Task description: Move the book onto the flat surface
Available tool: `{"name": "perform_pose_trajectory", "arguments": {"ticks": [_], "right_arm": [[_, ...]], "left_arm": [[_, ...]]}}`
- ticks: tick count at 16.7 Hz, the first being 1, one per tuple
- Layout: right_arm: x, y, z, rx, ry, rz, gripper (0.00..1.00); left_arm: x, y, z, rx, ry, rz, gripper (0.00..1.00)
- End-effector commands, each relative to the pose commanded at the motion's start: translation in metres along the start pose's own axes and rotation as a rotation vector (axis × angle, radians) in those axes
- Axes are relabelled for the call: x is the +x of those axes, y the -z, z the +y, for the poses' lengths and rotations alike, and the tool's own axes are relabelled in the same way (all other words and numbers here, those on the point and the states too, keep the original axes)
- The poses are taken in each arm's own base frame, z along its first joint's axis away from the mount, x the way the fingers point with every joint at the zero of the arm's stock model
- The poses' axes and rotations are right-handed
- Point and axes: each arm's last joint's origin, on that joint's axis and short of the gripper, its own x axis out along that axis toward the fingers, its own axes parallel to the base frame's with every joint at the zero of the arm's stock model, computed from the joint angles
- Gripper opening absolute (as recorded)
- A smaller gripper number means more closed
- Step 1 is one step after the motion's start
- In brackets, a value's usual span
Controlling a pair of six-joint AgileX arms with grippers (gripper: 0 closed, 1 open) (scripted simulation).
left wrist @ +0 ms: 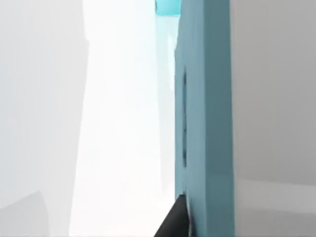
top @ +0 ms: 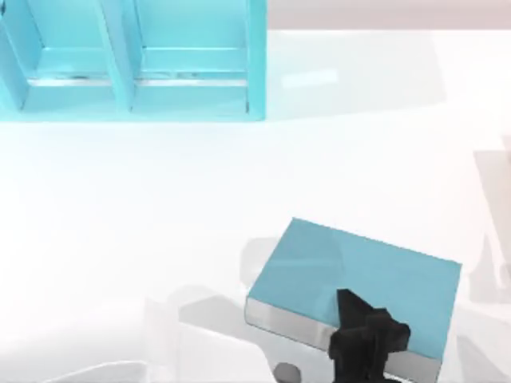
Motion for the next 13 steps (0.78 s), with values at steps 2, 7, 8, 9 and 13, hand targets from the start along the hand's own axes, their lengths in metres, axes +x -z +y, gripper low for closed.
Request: {"name": "perform_pose_trajectory", "arguments": {"ticks": [2,7,8,9,13], "right_arm": [[0.0,0.0,0.0,0.0,0.0,0.0,1.0],[0.0,0.0,0.0,0.0,0.0,0.0,1.0],[0.0,0.0,0.0,0.0,0.0,0.0,1.0],[0.0,0.0,0.0,0.0,0.0,0.0,1.0],[0.0,0.0,0.0,0.0,0.0,0.0,1.0]], "left_arm": [[-0.002,0.0,0.0,-0.002,0.001,0.002,0.0],[-0.005,0.0,0.0,-0.004,0.003,0.005,0.0],[-0.005,0.0,0.0,-0.004,0.003,0.005,0.0],[-0.003,-0.001,0.0,-0.001,0.001,-0.001,0.0],[0.001,0.0,0.016,0.002,-0.001,-0.002,0.0]]}}
